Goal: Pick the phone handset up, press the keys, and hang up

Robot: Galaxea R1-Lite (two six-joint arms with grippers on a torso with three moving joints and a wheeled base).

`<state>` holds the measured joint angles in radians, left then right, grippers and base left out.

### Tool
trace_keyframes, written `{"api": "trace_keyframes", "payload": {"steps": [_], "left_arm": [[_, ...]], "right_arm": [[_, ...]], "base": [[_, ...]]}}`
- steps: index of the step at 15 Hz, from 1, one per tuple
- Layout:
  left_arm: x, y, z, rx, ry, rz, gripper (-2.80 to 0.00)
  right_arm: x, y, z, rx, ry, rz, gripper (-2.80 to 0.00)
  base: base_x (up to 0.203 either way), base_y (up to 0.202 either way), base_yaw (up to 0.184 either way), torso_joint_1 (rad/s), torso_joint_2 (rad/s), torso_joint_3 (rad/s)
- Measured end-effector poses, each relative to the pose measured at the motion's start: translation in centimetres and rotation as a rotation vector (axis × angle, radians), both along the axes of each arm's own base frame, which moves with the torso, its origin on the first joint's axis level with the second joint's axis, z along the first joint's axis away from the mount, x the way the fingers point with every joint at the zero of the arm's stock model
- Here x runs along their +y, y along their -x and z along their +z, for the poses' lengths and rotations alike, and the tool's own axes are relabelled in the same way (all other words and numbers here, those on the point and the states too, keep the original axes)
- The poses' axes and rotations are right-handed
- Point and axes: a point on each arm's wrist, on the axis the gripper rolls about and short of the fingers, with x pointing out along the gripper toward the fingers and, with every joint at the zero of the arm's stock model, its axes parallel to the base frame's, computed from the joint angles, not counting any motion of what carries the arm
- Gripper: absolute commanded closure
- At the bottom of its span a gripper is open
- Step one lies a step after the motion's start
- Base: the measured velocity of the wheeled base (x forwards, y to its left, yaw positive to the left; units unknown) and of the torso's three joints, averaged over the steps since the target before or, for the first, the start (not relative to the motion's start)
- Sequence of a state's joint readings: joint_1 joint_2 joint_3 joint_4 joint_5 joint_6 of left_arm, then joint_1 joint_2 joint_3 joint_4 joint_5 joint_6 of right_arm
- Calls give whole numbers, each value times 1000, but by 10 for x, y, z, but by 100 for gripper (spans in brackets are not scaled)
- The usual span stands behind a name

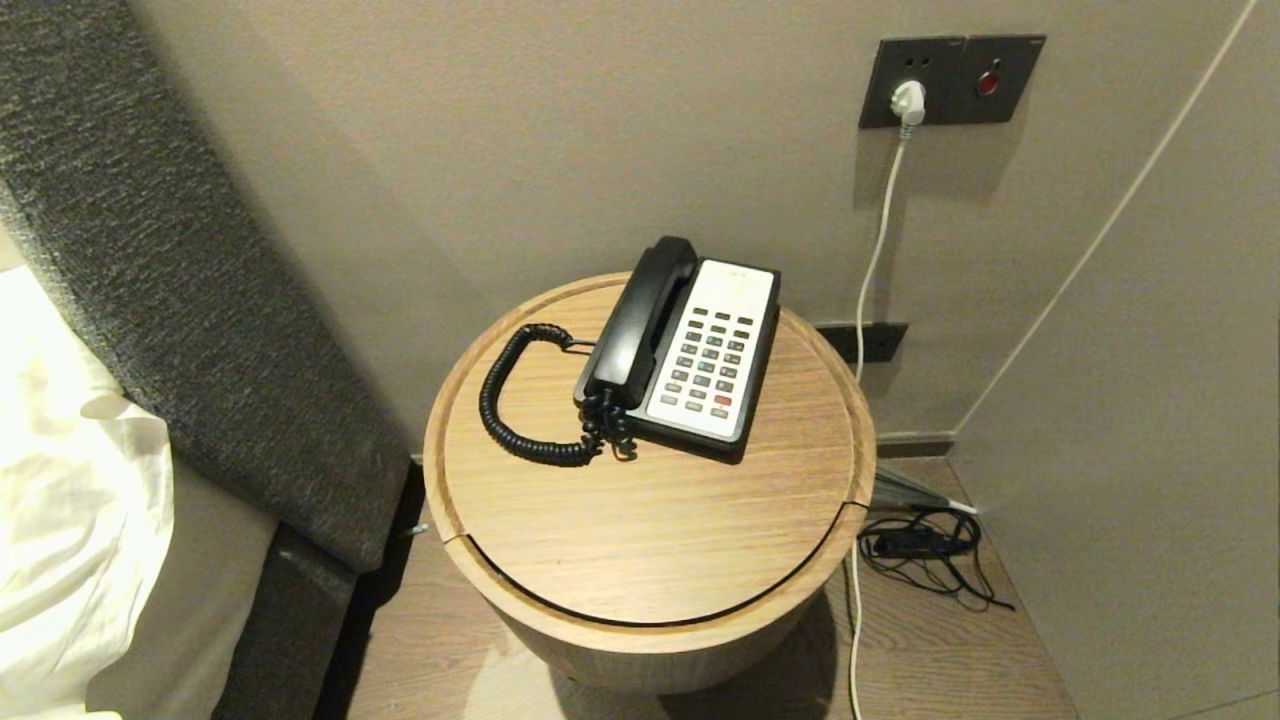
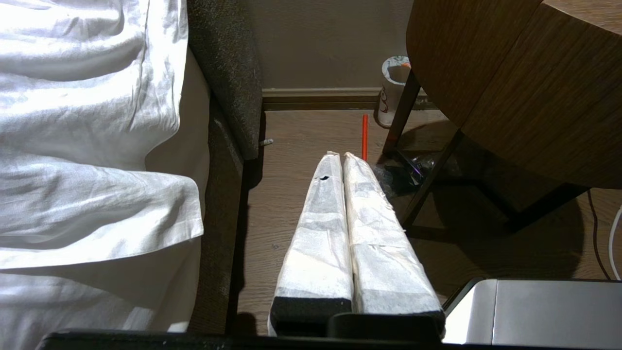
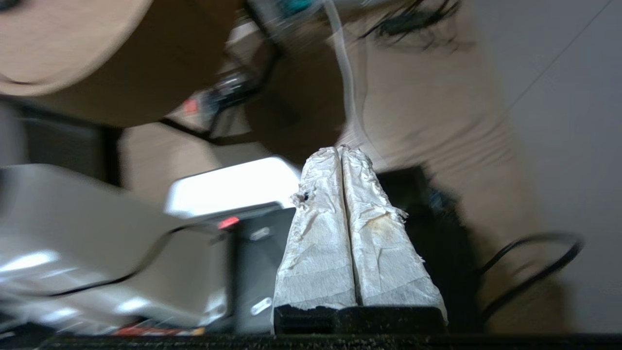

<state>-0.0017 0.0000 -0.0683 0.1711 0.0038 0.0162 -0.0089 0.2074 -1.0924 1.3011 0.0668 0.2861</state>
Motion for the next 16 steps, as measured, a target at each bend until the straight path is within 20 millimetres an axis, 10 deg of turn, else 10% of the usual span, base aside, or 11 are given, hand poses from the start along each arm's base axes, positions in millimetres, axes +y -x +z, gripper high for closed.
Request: {"api": "trace_keyframes", "payload": {"steps": [10, 16], "left_arm": [[0, 0, 0, 1, -1, 0, 0], [0, 0, -1, 3, -8, 1, 0]], "right_arm": [[-4, -111, -99, -180, 177, -73, 0], [-2, -129, -121, -301, 394, 64, 0]], "base": [[0, 0, 0, 0, 0, 0], [0, 0, 0, 0, 0, 0]]}}
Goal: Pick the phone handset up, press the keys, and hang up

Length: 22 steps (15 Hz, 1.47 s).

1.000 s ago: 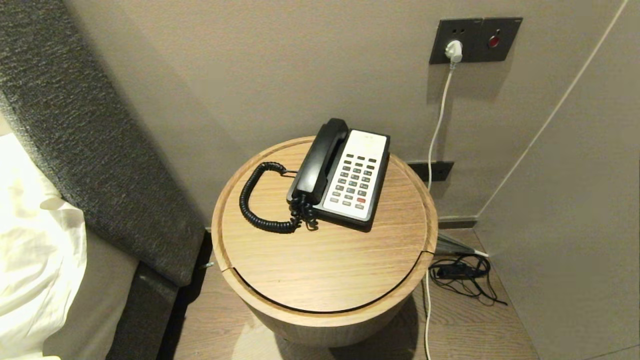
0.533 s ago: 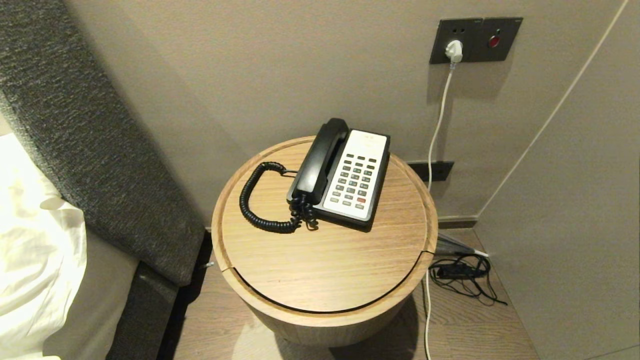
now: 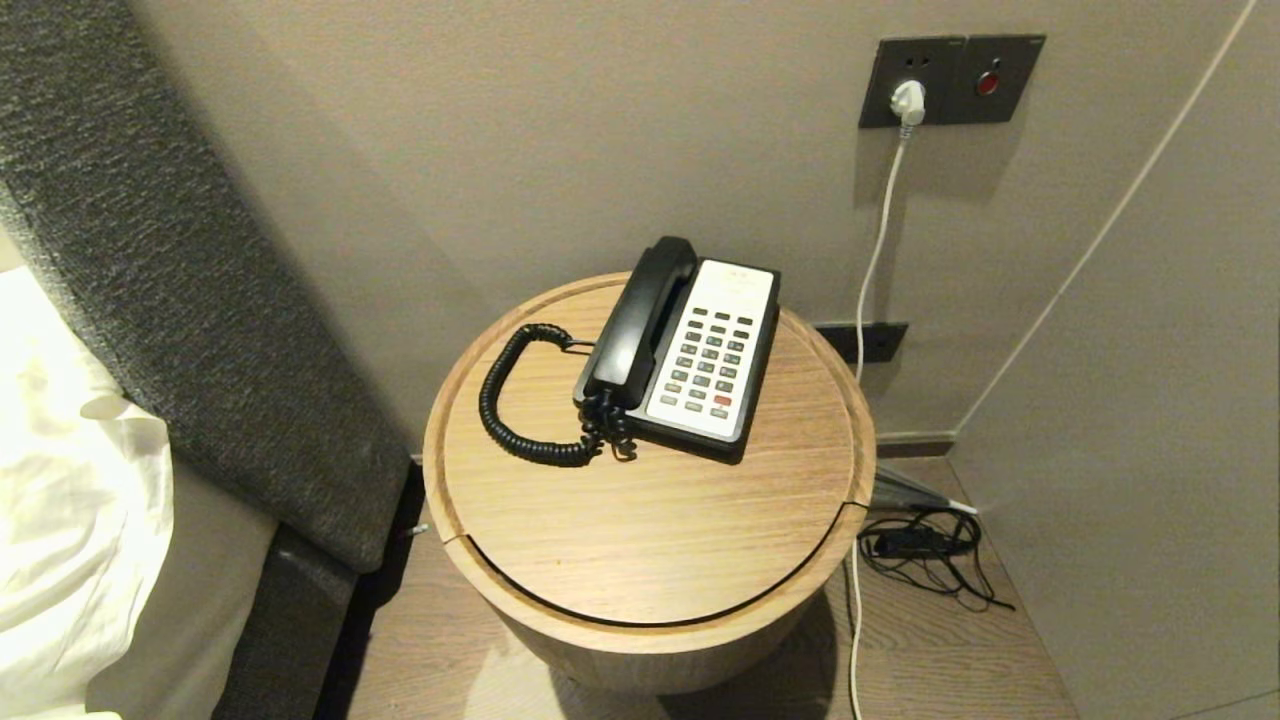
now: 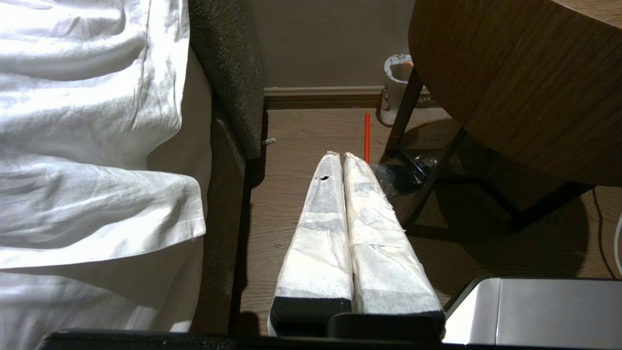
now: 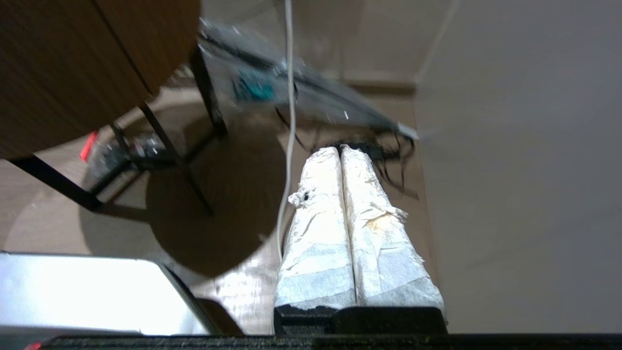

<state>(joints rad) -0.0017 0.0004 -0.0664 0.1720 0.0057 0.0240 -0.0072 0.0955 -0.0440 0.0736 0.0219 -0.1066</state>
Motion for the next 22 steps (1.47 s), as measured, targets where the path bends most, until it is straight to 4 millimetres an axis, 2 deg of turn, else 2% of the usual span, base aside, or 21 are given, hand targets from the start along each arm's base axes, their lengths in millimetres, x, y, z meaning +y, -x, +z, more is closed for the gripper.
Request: {"api": "trace_keyframes", "payload": {"steps": [22], "left_arm": [[0, 0, 0, -2, -10, -6, 0]], "right_arm": [[0, -3, -4, -34, -50, -15, 0]], "base": [[0, 0, 0, 0, 0, 0]]}}
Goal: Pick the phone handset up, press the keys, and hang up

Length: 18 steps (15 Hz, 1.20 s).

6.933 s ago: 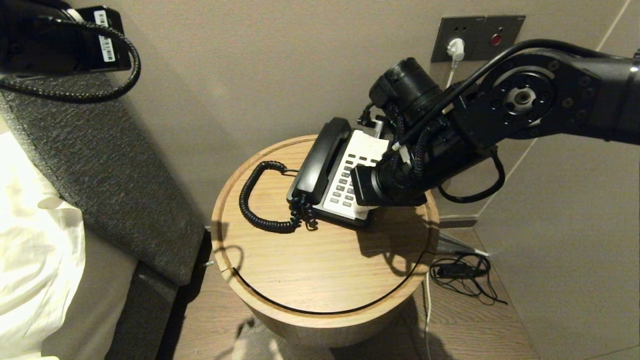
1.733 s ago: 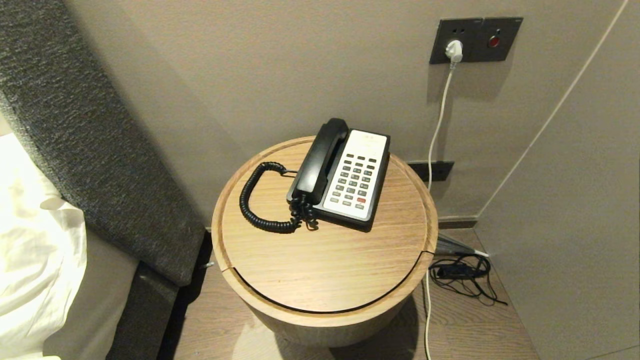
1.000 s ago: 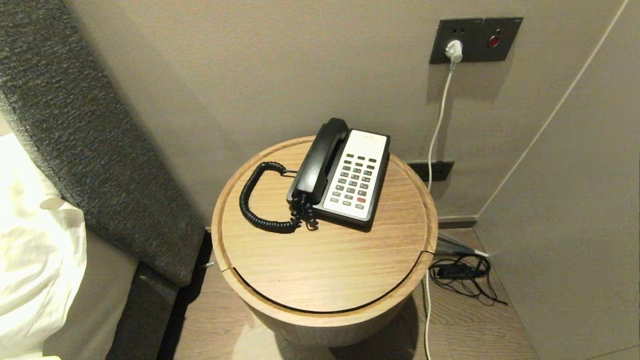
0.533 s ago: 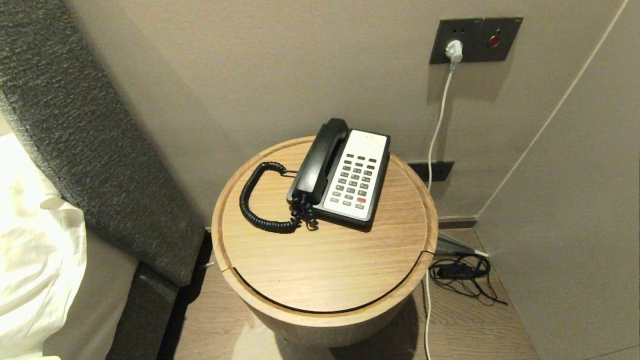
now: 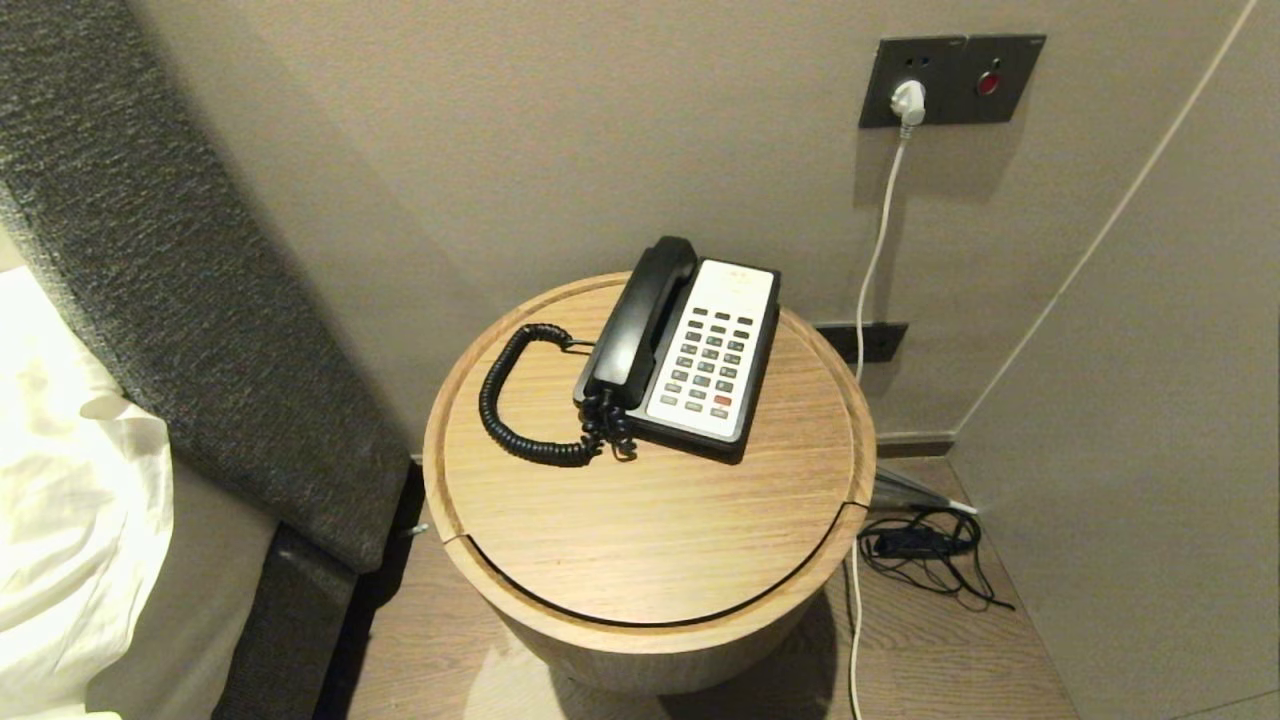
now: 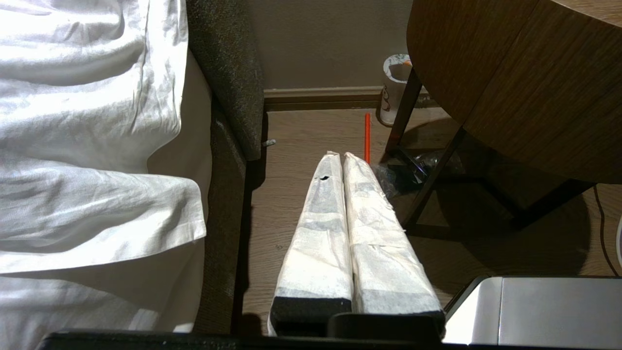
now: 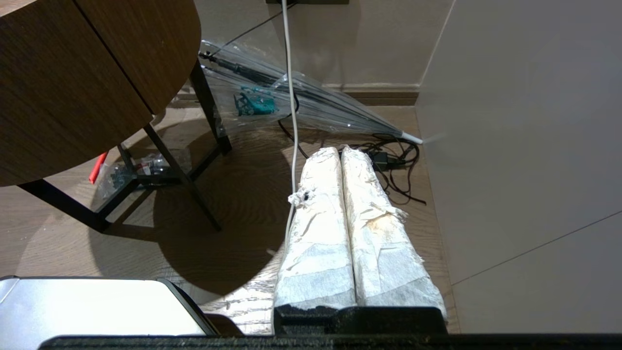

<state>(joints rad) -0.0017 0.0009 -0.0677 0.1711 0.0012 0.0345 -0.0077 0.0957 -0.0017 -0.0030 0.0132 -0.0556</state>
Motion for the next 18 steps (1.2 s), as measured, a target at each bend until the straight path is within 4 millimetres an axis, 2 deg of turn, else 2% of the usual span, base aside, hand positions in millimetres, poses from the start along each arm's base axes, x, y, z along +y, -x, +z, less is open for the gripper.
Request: {"api": "trace_keyframes", "payload": {"steps": [18], "left_arm": [[0, 0, 0, 1, 1, 0, 0]], "right_arm": [[0, 0, 0, 1, 0, 0, 0]], "base": [[0, 0, 0, 0, 0, 0]]}}
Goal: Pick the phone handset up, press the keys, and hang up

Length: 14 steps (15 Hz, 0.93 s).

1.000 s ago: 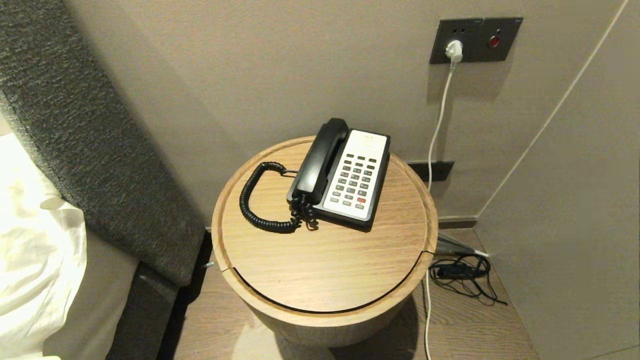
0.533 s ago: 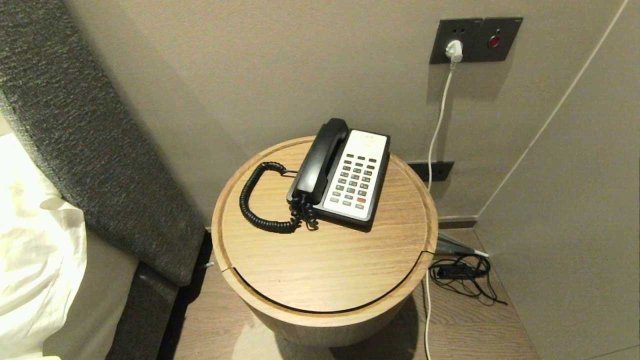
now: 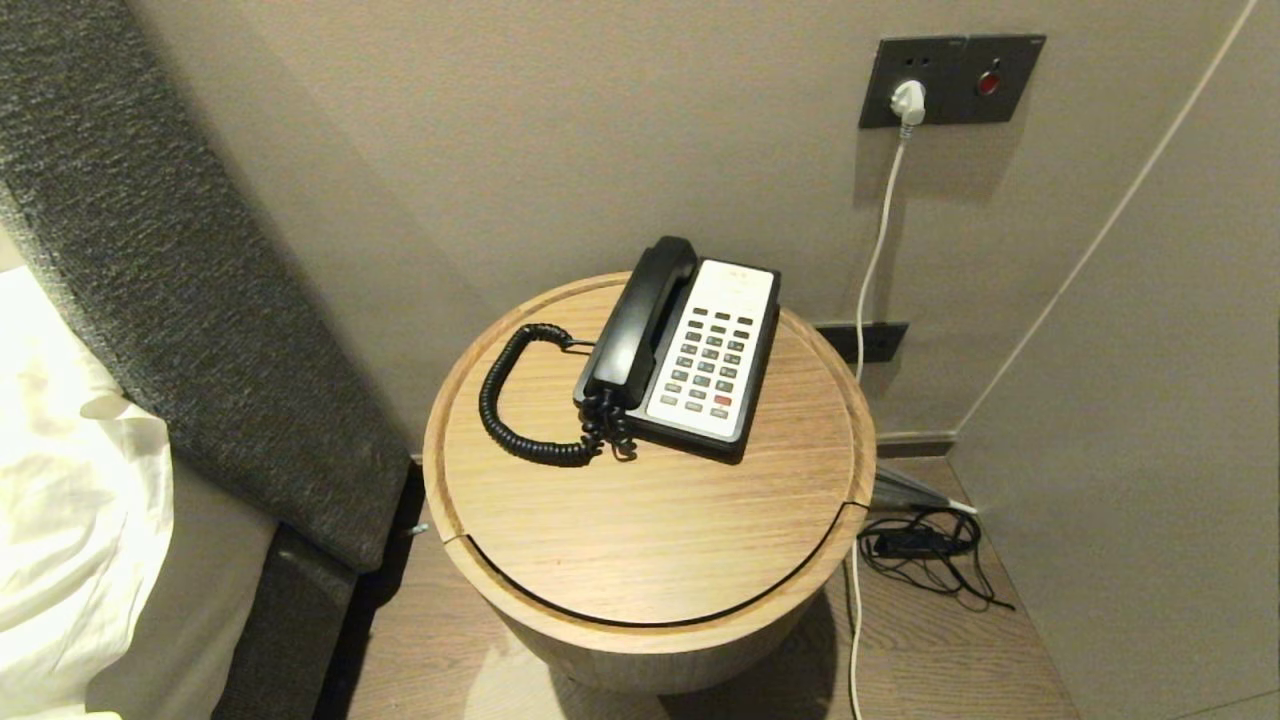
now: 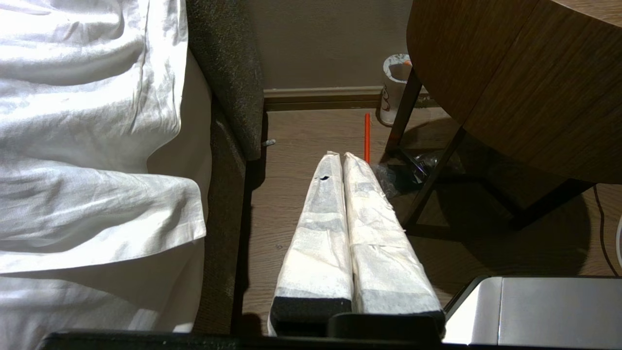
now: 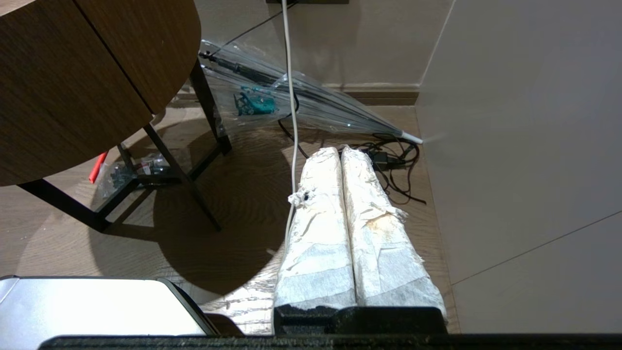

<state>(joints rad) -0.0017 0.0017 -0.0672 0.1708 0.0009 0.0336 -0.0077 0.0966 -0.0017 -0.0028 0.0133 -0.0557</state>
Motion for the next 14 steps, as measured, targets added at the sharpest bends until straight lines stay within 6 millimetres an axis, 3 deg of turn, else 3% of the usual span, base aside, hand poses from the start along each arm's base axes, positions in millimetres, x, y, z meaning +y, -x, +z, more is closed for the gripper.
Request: {"api": "trace_keyframes", "payload": {"steps": [14], "left_arm": [[0, 0, 0, 0, 0, 0, 0]], "right_arm": [[0, 0, 0, 0, 0, 0, 0]], "base": [[0, 0, 0, 0, 0, 0]]}}
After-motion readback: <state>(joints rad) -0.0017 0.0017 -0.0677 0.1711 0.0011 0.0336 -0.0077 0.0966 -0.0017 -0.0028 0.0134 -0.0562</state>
